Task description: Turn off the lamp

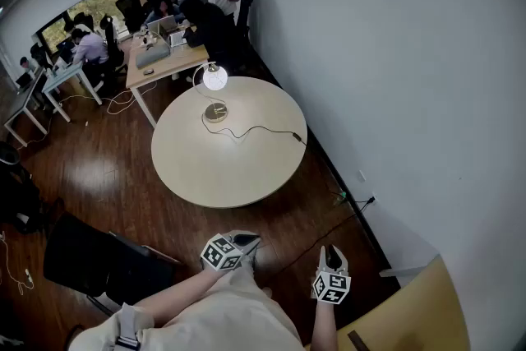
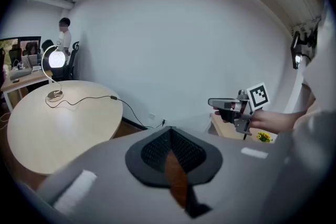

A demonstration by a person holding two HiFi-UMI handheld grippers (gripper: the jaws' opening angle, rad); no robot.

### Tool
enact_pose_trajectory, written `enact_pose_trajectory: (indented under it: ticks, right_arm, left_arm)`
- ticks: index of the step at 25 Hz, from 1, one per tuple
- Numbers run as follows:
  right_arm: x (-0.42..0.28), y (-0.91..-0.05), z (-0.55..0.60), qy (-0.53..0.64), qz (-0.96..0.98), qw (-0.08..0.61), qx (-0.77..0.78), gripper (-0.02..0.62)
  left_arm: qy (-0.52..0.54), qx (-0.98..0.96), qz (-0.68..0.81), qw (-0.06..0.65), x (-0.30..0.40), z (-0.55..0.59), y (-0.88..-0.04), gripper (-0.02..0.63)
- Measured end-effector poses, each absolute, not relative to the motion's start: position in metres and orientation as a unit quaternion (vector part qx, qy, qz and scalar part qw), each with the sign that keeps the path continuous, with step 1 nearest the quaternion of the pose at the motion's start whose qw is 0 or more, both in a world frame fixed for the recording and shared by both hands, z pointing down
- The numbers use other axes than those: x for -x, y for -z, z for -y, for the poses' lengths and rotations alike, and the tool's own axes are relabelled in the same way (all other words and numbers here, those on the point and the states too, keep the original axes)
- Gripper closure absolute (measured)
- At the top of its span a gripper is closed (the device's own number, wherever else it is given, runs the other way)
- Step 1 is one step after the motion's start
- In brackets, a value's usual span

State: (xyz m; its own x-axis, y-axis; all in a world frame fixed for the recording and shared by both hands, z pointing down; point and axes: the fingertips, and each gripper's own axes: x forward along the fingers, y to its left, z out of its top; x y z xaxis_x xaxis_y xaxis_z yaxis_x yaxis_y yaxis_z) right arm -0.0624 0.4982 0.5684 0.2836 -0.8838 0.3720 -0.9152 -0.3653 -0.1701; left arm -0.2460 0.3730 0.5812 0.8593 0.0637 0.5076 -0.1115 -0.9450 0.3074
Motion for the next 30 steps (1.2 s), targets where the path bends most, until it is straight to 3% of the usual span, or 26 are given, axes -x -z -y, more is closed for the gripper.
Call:
enact_pose_trajectory:
  ticks: [16,30]
  right_arm:
    - [-0.012,-0.577,-0.377,-0.252,0.544,0.036,-0.799,0.529]
    - [-0.055,-0.560,-0.187,-0.221,0.596,0.097,-0.766,0.529]
  left_arm:
    - [-0.252,-0.947,0.009,0.197,0.175,-0.242,-0.592,0.621]
    - [-0.191,-0.956,0.063,0.215,0.155,-0.089,-0.579,0.621]
